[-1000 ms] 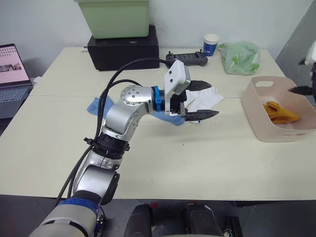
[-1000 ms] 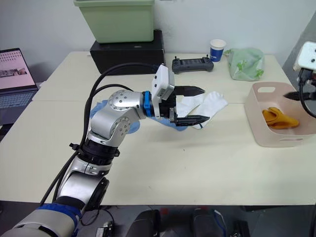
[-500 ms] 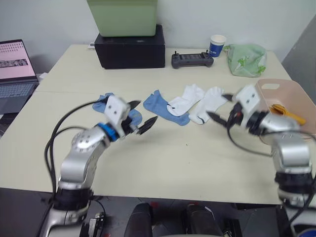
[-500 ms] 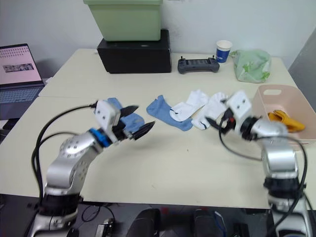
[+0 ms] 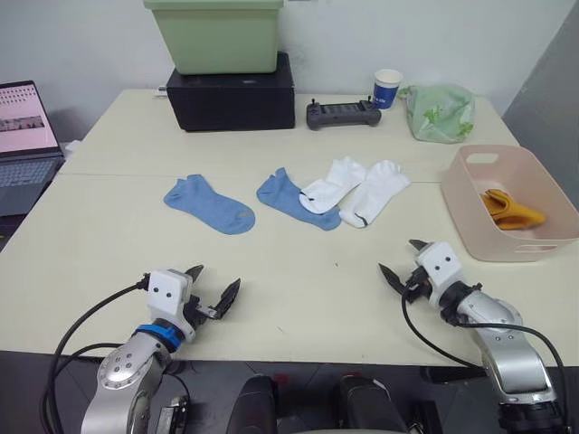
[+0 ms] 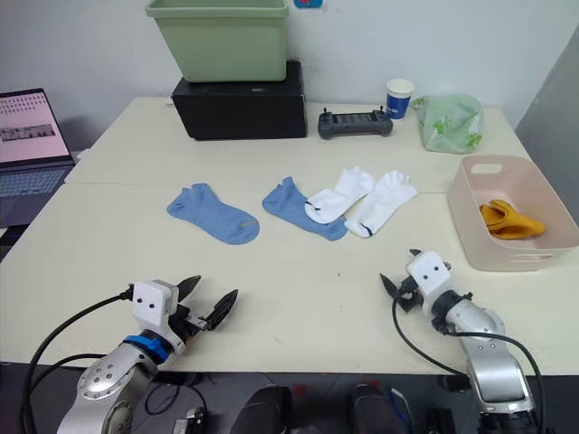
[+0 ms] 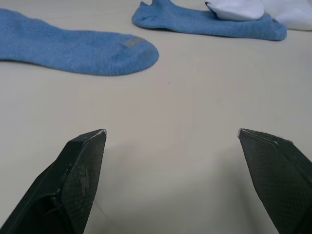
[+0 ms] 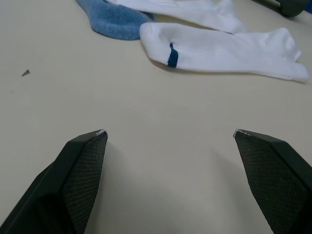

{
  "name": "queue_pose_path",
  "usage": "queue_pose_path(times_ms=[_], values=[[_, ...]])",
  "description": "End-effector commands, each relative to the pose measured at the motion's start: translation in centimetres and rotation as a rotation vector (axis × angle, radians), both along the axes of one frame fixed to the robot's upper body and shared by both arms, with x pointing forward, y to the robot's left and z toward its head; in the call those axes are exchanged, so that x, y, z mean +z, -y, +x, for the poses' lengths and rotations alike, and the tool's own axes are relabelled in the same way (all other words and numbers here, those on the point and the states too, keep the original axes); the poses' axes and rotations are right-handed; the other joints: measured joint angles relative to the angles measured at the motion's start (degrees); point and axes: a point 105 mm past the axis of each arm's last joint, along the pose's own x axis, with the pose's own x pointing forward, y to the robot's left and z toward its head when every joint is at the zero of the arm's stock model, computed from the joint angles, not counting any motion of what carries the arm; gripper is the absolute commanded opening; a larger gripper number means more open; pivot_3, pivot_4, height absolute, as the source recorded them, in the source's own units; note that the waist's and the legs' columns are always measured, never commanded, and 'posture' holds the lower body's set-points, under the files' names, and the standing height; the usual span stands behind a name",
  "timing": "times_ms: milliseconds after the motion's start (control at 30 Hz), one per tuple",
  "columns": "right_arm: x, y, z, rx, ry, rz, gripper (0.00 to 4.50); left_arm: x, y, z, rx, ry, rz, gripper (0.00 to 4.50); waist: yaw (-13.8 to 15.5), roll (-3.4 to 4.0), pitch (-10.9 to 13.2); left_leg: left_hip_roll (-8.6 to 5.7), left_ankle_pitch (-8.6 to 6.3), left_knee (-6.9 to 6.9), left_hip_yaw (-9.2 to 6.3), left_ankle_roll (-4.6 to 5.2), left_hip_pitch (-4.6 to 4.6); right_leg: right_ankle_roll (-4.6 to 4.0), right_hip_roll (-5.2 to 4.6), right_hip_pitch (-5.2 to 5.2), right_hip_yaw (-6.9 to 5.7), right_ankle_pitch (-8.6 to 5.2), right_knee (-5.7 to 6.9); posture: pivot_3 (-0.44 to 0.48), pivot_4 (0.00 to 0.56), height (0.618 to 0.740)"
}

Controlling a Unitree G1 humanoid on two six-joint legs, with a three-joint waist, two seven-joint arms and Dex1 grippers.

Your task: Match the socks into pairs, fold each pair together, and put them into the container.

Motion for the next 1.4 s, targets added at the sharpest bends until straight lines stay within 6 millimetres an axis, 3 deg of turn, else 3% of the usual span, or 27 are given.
queue_pose_path(times_ms=[33,200,533,633,833,1033,1067,1233,1400], values=[[3.3,-2.9,-0.4,0.159,0.041,0.079,4.46,2.9,-0.5,1.5,-0.028,0.087,0.048,4.5,0.0,0.0,0.0,0.0,0.0,-0.01,-0.01,0.0,-0.01,-0.11,0.0,-0.01,-0.03,0.06,0.0,0.0,0.15,0.74],[6.1,-6.9,-1.7,0.46,-0.034,0.127,4.46,4.2,-0.4,4.7,-0.119,0.076,0.135,4.5,0.0,0.0,0.0,0.0,0.0,-0.05,-0.03,0.0,-0.02,-0.11,0.05,-0.03,-0.1,0.06,-0.01,0.0,0.15,0.74],[7.2,-8.7,-1.1,0.533,-0.048,0.108,4.46,1.1,-0.4,9.2,-0.227,-0.071,0.205,4.5,0.1,-0.05,0.0,-0.01,0.0,-0.02,-0.02,0.01,-0.17,-0.11,0.02,-0.17,-0.19,0.06,-0.06,0.0,0.15,0.74],[6.8,-8.9,-1.2,0.52,-0.047,0.112,4.5,0.3,-0.5,10.4,-0.237,-0.079,0.242,3.93,0.1,-0.04,0.0,0.0,0.0,-0.02,-0.02,0.01,-0.23,-0.11,0.02,-0.22,-0.2,0.07,-0.05,0.0,0.15,0.74],[6.8,-8.8,-1.4,0.482,-0.032,0.126,4.5,-0.3,-0.2,11.2,-0.292,-0.118,0.215,2.02,0.1,-0.04,0.0,-0.02,0.01,0.05,-0.03,0.01,-0.22,-0.11,0.02,-0.19,-0.23,0.07,0.01,0.0,0.15,0.74],[6.7,-7.7,-1.6,0.438,-0.034,0.114,4.5,0.3,0.3,9.7,-0.333,-0.125,0.155,0.14,0.0,-0.04,0.0,0.03,0.01,0.04,-0.04,0.01,-0.22,-0.11,0.03,-0.21,-0.2,0.07,0.04,0.0,0.15,0.74],[6.8,-7.5,-1.5,0.429,-0.034,0.115,4.5,0.3,0.8,9.0,-0.349,-0.131,0.146,0.02,-0.1,-0.04,0.0,0.04,0.01,0.04,-0.04,0.01,-0.22,-0.1,0.03,-0.21,-0.2,0.07,0.02,0.0,0.15,0.74],[6.6,-6.5,-1.3,0.395,-0.044,0.112,4.5,1.3,4.1,5.1,-0.48,-0.186,0.034,0.02,0.0,-0.04,0.0,0.05,0.01,0.03,-0.1,0.0,-0.24,-0.1,-0.01,-0.22,-0.1,0.06,-0.01,0.0,0.15,0.74],[6.2,-5.1,-0.5,0.342,-0.049,0.105,4.5,1.9,9.4,2.2,-0.634,-0.229,-0.04,0.02,0.2,-0.05,0.0,-0.01,0.01,0.05,-0.08,0.0,-0.28,-0.1,-0.02,-0.19,-0.12,0.06,-0.04,0.0,0.15,0.74]])
